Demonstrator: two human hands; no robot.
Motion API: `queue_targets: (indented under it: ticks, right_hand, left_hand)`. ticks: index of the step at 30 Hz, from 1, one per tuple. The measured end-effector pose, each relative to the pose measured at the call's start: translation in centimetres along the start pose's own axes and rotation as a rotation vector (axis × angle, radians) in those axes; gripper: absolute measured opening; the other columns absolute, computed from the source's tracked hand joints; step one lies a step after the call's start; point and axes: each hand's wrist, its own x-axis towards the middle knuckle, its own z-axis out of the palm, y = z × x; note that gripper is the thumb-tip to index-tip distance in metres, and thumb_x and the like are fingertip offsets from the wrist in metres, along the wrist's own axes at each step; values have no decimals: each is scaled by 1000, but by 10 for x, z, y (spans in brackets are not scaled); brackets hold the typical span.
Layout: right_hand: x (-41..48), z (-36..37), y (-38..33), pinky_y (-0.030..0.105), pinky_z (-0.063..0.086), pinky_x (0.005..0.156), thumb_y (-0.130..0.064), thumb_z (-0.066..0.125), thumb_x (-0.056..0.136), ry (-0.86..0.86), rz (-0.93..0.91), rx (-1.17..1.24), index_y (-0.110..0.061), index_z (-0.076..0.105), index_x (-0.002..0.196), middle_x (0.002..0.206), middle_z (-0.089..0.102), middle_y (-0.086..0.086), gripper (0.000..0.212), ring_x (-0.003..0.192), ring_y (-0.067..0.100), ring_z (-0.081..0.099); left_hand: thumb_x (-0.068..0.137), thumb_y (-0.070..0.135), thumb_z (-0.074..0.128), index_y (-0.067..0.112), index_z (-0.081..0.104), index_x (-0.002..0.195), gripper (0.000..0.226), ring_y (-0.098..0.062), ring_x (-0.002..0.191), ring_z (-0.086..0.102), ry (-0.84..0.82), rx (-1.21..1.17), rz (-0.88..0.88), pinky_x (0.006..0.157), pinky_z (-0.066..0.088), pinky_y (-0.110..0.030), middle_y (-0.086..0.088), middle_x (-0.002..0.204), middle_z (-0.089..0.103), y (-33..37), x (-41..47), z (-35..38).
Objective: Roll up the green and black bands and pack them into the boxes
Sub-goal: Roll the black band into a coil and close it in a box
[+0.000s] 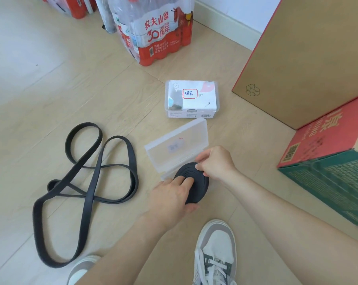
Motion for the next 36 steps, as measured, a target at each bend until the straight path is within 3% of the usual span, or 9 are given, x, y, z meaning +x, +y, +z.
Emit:
queue_targets:
  ticks: [4,9,13,18,23,25,27,33,36]
  right_hand:
    - [6,9,2,29,54,82,-11,72,78,65,-56,-69,-20,72,81,89,72,-2,9,85,18,67]
    - [9,13,4,32,53,86,-10,63,84,76,-117,-168,-12,75,92,100,73,4,14,95,23,67]
    - [14,15,10,38,54,86,-6,60,84,85,-160,-247,-2,72,94,103,72,13,16,99,29,66]
    - [16,15,0,19,43,90,-4,50,92,-21,-260,-219,-14,69,114,119,68,0,31,112,16,60]
    - [17,8,-4,33,45,98,-1,44,93,-125,-331,-324,-12,66,118,121,66,6,35,114,22,58]
    - [17,5,-4,39,46,96,1,43,91,-95,-383,-338,-4,65,112,115,67,10,31,110,26,60]
    - [15,1,-4,35,47,95,3,43,90,-37,-417,-301,-1,64,111,114,67,8,29,107,23,61]
    - [4,5,19,20,40,90,-3,60,86,141,-589,-295,-12,68,114,113,61,3,30,101,22,59]
    - [1,12,30,20,39,90,-12,65,87,201,-572,-234,-14,70,113,99,53,-2,27,99,21,56]
  left_hand:
    - [85,59,51,29,39,125,52,-24,91,57,55,47,-22,69,31,-31,6,106,58,2,5,7]
    - [84,60,51,35,37,129,53,-23,81,59,106,54,-51,64,30,-30,5,100,58,7,10,11]
    - [64,64,70,32,60,103,52,-19,49,53,84,142,-50,51,26,-28,7,65,57,8,14,17]
    - [89,61,43,27,36,128,52,-25,83,61,107,84,-153,64,31,-32,1,97,59,10,18,15]
    - [89,65,37,29,33,132,56,-25,90,61,69,-32,-232,67,35,-33,-1,112,54,12,25,14]
    - [89,66,35,30,32,132,55,-27,91,61,68,-99,-292,69,37,-33,-1,115,51,14,28,15]
    - [90,66,34,30,32,130,54,-29,92,60,69,-207,-375,68,40,-34,-1,115,48,15,34,14]
    - [89,63,39,27,31,135,58,-32,101,58,22,-368,-523,77,45,-39,-6,123,42,12,54,8]
    - [89,59,43,28,32,138,60,-30,105,57,-9,-444,-493,84,45,-38,-7,129,41,6,54,6]
